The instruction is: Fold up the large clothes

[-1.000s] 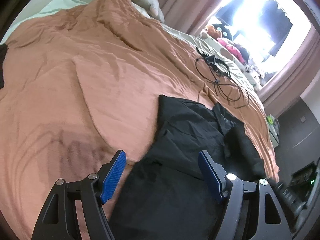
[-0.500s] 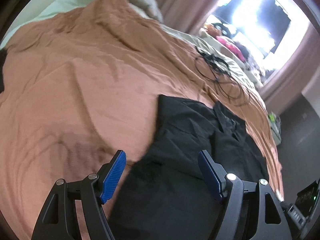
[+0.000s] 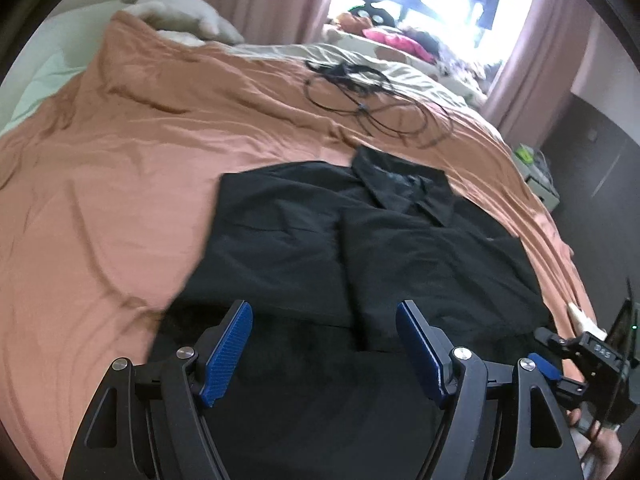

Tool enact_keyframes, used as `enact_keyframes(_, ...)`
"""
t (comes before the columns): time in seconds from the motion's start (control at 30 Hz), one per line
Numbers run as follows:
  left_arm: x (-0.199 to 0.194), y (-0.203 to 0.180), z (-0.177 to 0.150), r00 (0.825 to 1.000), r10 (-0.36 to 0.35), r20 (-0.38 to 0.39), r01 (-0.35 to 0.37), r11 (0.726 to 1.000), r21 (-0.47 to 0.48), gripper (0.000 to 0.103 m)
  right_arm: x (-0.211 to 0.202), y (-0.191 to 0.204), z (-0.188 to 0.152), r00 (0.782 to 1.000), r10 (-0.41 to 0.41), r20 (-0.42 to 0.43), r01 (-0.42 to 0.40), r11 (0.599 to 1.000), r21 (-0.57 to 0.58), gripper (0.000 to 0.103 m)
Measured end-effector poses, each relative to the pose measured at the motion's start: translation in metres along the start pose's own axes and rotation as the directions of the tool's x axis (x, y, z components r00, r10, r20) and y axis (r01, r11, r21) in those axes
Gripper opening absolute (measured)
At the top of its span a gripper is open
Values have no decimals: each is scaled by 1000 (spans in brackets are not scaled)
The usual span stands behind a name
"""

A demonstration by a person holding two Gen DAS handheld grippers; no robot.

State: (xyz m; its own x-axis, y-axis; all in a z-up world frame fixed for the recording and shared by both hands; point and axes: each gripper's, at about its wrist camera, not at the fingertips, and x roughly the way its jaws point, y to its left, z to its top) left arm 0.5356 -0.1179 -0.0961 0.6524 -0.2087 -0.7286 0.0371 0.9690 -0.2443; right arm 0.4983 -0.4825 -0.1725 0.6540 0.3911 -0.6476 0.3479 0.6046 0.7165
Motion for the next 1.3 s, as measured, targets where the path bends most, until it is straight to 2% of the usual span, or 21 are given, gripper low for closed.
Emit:
enact_keyframes(0.13, 10, -34, 9, 1000, 20, -11, -19, 997, 75, 76, -8, -19, 10, 1000, 26, 16, -27, 997, 75, 54)
enact_keyframes(0.23, 20, -51, 15, 999, 31, -18, -29, 995, 96, 76, -16, -31, 17, 999, 15, 36, -19, 994, 111, 54)
enact_keyframes(0.5, 70, -103, 18, 994, 43, -98, -27, 987, 158, 76, -18, -57, 32, 998, 32, 50, -42, 978, 206, 54)
enact_keyframes(0.63, 100, -127, 12, 985, 92, -144, -57, 971, 230, 76, -12, -59, 37, 998, 44, 50, -54, 975, 214, 54)
enact_keyframes(0.7, 115, -134, 8, 975, 164, -153, -116, 952, 285, 76, -9, -61, 40, 997, 53, 51, -63, 974, 219, 54)
enact_keyframes(0.8, 120, -126, 6, 956, 266, -122, -219, 927, 304, 74, -7, -63, 43, 996, 67, 58, -78, 972, 220, 51)
enact_keyframes(0.97, 106, -97, 13, 959, 255, -126, -213, 938, 274, 64, -7, -67, 45, 995, 74, 61, -86, 970, 228, 48)
enact_keyframes(1.1, 78, -68, 24, 959, 271, -79, -242, 934, 261, 64, -8, -67, 45, 995, 71, 63, -84, 969, 233, 48)
enact_keyframes(1.2, 49, -38, 39, 955, 290, -58, -271, 937, 220, 64, -9, -66, 44, 996, 62, 68, -77, 969, 233, 48)
enact_keyframes(1.3, 22, -8, 51, 959, 281, -29, -272, 948, 165, 64, -10, -66, 43, 996, 55, 67, -69, 971, 228, 48)
